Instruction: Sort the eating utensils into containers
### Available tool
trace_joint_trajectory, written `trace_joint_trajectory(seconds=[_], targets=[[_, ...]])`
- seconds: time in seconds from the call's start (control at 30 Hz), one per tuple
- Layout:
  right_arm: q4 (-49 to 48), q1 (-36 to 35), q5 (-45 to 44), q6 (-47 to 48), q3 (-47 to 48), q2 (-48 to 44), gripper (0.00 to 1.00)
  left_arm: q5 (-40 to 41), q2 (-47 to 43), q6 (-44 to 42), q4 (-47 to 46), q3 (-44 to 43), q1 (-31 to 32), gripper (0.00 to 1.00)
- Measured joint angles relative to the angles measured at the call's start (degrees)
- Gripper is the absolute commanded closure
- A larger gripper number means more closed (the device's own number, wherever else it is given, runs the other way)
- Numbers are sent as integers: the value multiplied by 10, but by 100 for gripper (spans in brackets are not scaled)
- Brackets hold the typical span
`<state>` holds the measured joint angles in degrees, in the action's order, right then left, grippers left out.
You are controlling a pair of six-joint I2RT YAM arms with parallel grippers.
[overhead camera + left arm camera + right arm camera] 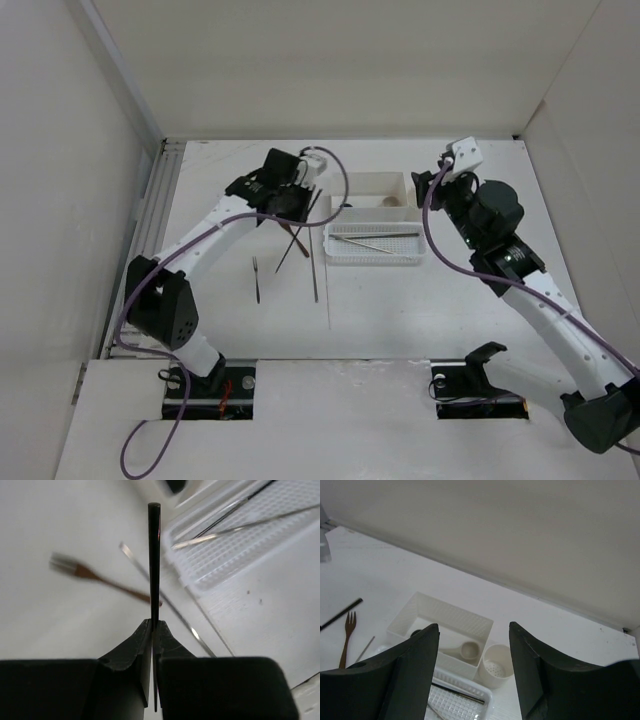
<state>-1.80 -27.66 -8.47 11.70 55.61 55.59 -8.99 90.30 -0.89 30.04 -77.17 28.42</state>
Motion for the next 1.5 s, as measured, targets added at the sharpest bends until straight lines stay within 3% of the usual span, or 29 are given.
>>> trace_joint_trajectory(seconds=[0.23,0.4,0.57,0.9,0.97,1.03,1.13,1.2,1.5], targets=[[-51,108,62,-32,22,30,37,-26,137,-258,-4,-229,147,100],[-66,135,90,-40,36,49,37,-35,220,-395,19,-280,203,100],[-68,150,111,-40,36,51,37,-43,319,-452,26,-359,210,100],[-67,176,135,-40,36,41,37,-73,353,-450,12,-361,207,100],[-67,178,136,-40,36,37,37,-79,353,-440,5,-357,207,94],[-67,179,140,-40,36,35,37,-85,353,-429,-5,-349,207,66],[-67,179,149,-40,36,33,34,-85,353,-413,-14,-342,210,36],[-63,179,156,-39,36,33,31,-77,353,-398,-18,-342,213,31],[3,149,133,-38,58,35,28,8,339,-299,-23,-348,204,32]])
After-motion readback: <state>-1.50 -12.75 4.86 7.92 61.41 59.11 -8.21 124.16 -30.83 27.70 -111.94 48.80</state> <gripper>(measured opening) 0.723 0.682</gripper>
